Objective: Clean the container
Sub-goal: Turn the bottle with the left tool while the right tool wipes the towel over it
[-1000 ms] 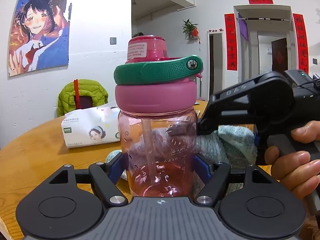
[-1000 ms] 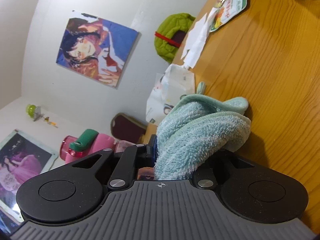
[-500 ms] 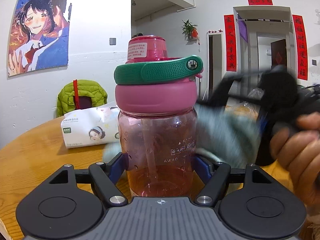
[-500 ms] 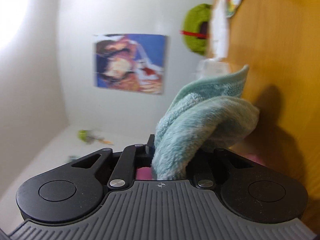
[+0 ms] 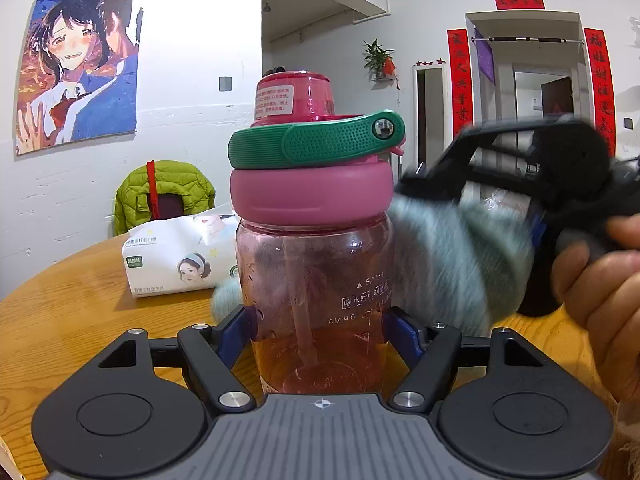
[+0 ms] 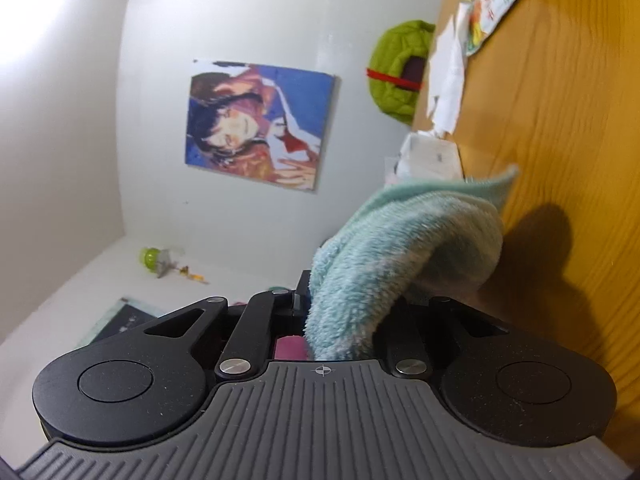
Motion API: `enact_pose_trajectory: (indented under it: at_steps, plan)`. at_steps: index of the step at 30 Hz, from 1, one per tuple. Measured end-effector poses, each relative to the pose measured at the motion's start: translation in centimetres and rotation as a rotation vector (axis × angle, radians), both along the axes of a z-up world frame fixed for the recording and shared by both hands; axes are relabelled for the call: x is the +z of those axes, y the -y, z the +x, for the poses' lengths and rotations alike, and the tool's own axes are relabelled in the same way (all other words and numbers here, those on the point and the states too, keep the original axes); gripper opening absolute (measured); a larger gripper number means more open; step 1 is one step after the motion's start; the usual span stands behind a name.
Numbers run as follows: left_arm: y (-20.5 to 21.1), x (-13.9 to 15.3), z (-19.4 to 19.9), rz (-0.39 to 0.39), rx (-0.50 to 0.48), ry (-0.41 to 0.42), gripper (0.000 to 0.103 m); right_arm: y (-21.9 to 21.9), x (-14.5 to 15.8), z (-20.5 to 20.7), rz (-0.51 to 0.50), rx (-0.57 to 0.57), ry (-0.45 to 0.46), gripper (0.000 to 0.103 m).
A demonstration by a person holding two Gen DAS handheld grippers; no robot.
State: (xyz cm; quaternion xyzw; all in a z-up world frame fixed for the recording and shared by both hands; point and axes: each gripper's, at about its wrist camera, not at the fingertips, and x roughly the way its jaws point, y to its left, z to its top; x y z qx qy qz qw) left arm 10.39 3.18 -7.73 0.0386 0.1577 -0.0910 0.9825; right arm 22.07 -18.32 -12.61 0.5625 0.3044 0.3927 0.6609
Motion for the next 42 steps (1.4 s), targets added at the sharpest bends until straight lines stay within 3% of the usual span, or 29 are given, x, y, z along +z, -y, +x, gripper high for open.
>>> enact_pose_trajectory:
  at_steps: [5,9,11,13,18,21,25,28,38,39,42]
  plan:
    - [0.0,-0.1,-0.1,0.0,-0.002,0.0,0.071,-1.4,-2.4,1.2,-0.288,0.009,-0.195,0.019]
    - [0.2,-0.1,-0.2,0.004,0.006,-0.003,0.071,-1.7,-2.0,1.2,-0.327,0.006,-0.168,0.019]
    - [0.4,0.1,-0.6,0.002,0.025,-0.006,0.08,-1.8,-1.5,1.2,-0.339,0.004,-0.136,0.02]
    - [0.8,0.3,-1.1,-0.006,0.056,-0.012,0.089,-1.7,-0.9,1.0,-0.322,-0.023,-0.077,0.02]
    - [1.9,0.7,-2.5,-0.009,0.14,-0.009,0.088,-0.4,0.5,0.3,-0.21,-0.095,0.05,0.02]
    - [2.4,0.3,-2.3,0.029,0.112,-0.017,0.085,-0.4,0.6,0.2,-0.172,-0.077,0.062,0.02]
    - [2.0,0.0,-1.6,0.069,0.075,0.02,0.08,-1.1,0.9,0.0,-0.232,-0.025,0.046,0.02]
    - [1.0,-0.1,-0.7,0.053,0.036,0.026,0.073,-1.1,1.0,-0.3,-0.275,-0.011,0.014,0.02]
    - [0.6,-0.1,-0.6,0.026,0.008,0.023,0.072,-1.4,1.0,-0.5,-0.356,-0.019,-0.004,0.02]
    - [0.6,-0.1,-0.6,0.026,0.008,0.024,0.072,-1.2,1.1,-0.6,-0.324,-0.025,0.012,0.02]
    - [0.6,-0.1,-0.4,0.027,0.007,0.024,0.072,0.2,1.1,-0.8,-0.082,-0.026,0.064,0.02]
